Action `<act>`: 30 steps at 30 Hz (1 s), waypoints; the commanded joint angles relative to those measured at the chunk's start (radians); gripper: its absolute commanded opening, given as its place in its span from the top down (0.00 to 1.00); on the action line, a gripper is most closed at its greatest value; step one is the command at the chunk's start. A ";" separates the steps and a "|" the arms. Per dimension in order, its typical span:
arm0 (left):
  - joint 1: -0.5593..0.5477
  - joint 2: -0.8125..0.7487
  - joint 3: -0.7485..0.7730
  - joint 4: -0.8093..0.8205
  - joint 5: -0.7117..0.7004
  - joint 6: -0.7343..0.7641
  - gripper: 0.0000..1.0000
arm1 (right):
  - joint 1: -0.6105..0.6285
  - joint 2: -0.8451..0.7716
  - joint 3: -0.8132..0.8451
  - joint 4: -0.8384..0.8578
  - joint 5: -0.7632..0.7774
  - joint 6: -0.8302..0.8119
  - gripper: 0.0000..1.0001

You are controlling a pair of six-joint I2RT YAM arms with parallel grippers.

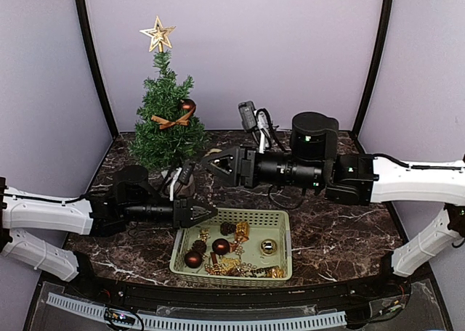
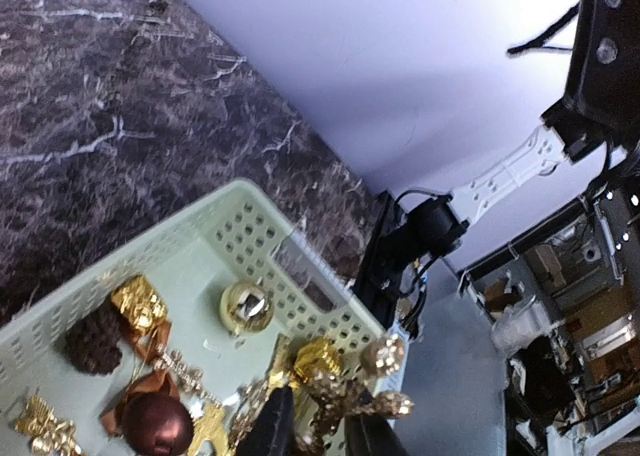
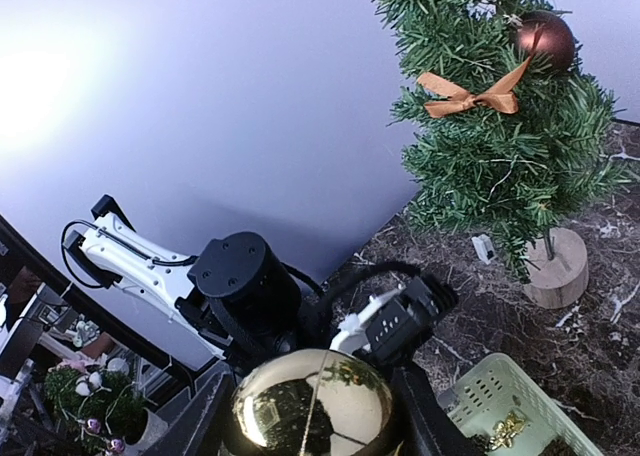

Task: Decorate the small christmas tree
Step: Adjust the ornament pick in the bin, then hang the ornament bell on the branch.

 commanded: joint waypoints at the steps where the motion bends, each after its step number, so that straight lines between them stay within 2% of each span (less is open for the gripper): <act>1: -0.023 -0.048 -0.043 -0.149 0.012 0.084 0.74 | 0.007 -0.040 -0.024 0.031 0.059 -0.008 0.55; 2: -0.024 -0.063 -0.045 -0.165 0.003 0.091 0.61 | 0.007 -0.040 -0.026 0.031 0.062 -0.008 0.55; 3: -0.024 -0.072 -0.047 -0.202 -0.027 0.106 0.55 | 0.007 -0.039 -0.026 0.030 0.065 -0.010 0.55; 5: -0.024 -0.124 -0.047 -0.258 -0.090 0.126 0.36 | 0.008 -0.037 -0.023 0.027 0.074 -0.015 0.55; 7: -0.024 -0.179 -0.051 -0.310 -0.154 0.136 0.27 | 0.007 -0.037 -0.020 0.026 0.076 -0.021 0.55; 11: -0.017 -0.309 -0.055 -0.435 -0.273 0.126 0.18 | 0.007 -0.034 -0.001 0.021 0.115 -0.051 0.55; 14: 0.021 -0.390 -0.040 -0.493 -0.277 0.100 0.15 | 0.004 -0.016 0.035 0.017 0.135 -0.089 0.55; 16: 0.083 -0.432 -0.015 -0.533 -0.219 0.086 0.15 | -0.003 0.005 0.072 0.022 0.129 -0.111 0.55; 19: 0.215 -0.451 0.052 -0.534 -0.064 0.067 0.15 | -0.027 0.054 0.134 0.043 0.093 -0.149 0.55; 22: 0.276 -0.408 0.142 -0.515 0.055 0.078 0.15 | -0.048 0.105 0.209 0.062 0.031 -0.174 0.55; 25: 0.290 -0.327 0.250 -0.439 0.135 0.090 0.16 | -0.056 0.155 0.282 0.070 -0.022 -0.190 0.55; 30: 0.293 -0.266 0.293 -0.208 0.319 0.063 0.15 | -0.065 0.194 0.340 0.102 -0.106 -0.185 0.55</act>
